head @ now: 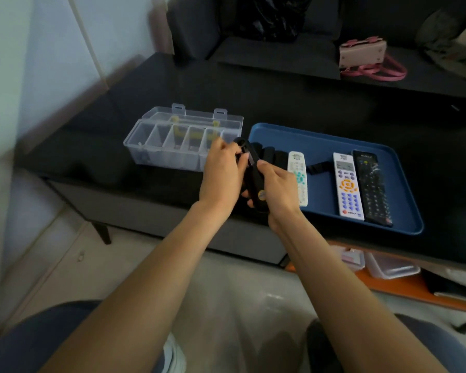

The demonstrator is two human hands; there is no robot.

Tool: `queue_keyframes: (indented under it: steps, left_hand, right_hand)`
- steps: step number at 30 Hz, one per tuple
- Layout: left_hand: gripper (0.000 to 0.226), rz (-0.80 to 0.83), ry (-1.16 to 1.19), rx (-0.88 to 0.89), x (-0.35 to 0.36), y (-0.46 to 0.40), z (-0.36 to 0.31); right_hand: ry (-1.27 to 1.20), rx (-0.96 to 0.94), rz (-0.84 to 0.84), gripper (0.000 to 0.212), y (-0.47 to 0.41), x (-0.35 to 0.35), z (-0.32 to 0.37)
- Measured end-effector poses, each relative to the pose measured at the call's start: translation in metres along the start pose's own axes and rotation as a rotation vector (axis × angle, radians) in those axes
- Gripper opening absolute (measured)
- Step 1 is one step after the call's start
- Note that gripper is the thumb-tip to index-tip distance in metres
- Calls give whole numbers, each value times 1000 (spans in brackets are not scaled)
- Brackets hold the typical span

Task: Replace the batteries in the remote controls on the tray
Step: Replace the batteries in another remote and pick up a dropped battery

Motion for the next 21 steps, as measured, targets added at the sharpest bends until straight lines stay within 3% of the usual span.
queue_keyframes:
  steps: [12,21]
  left_hand:
    - [30,34,-41,-1,-14,52,6]
    - [28,34,25,6,-32,35,-6]
  right_hand:
    - [71,13,-61,25,50,3,-23]
    - [54,-9,-70,26,52,12,1]
Point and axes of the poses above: each hand's wrist, its own y-axis away from the middle knuckle, its own x-axis out of the palm, z = x × y, the point moved 5 cm from there along -y, towards the middle knuckle, and after that the axes turned 2 degrees about z, right-handed, at the moved point
